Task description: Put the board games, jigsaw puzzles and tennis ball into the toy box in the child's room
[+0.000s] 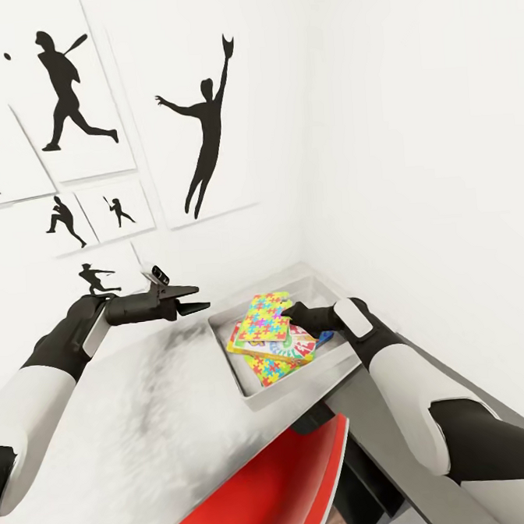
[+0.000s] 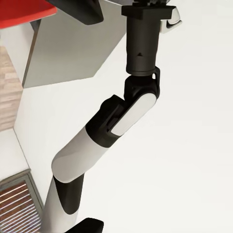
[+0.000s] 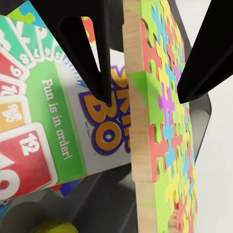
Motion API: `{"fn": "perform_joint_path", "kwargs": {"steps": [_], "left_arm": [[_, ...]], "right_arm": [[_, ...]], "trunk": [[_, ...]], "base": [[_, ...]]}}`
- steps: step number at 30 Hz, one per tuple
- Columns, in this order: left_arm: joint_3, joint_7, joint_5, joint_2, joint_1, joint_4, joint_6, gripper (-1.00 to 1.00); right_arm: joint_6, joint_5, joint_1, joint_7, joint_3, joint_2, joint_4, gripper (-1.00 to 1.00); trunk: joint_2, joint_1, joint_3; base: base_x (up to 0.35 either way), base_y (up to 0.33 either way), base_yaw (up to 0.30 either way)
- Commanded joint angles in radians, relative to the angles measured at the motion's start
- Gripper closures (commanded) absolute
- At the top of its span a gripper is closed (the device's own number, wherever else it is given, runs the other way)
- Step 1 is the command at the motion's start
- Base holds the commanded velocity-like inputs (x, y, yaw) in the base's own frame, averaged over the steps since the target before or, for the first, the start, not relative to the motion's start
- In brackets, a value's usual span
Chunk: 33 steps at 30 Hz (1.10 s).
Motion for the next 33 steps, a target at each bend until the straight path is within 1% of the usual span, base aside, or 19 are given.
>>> {"fn": "perform_joint_path", "kwargs": {"steps": [1,9,10,18,33], "left_arm": [[-0.004,-0.006,0.000,0.001,-0.001,0.000,0.011,-1.00],[-0.004,-0.006,0.000,0.001,-0.001,0.000,0.011,-1.00],[-0.004,-0.006,0.000,0.001,-0.001,0.000,0.011,-1.00],[-0.004,-0.006,0.000,0.001,-0.001,0.000,0.011,-1.00],[-0.005,-0.006,0.000,0.001,-0.001,0.000,0.011,-1.00]], "right_arm": [[0.003,-0.011,-0.001,-0.010,-0.001,0.000,-0.001,1.00],[0.004,-0.012,-0.001,-0.010,-0.001,0.001,-0.001,1.00],[0.005,-0.012,-0.001,-0.010,-0.001,0.001,-0.001,-1.00],[0.026,-0.008,-0.001,-0.010,-0.001,0.000,-0.001,-1.00],[0.028,-0.010,0.000,-0.007,-0.001,-0.001,-0.002,-1.00]], "trunk": [[-0.002,0.001,-0.002],[-0.002,0.001,-0.002],[-0.002,0.001,-0.002],[-0.002,0.001,-0.002],[-0.002,0.001,-0.002]], "base": [[0.000,0.000,0.000],[0.000,0.000,0.000],[0.000,0.000,0.000],[0.000,0.000,0.000],[0.000,0.000,0.000]]}}
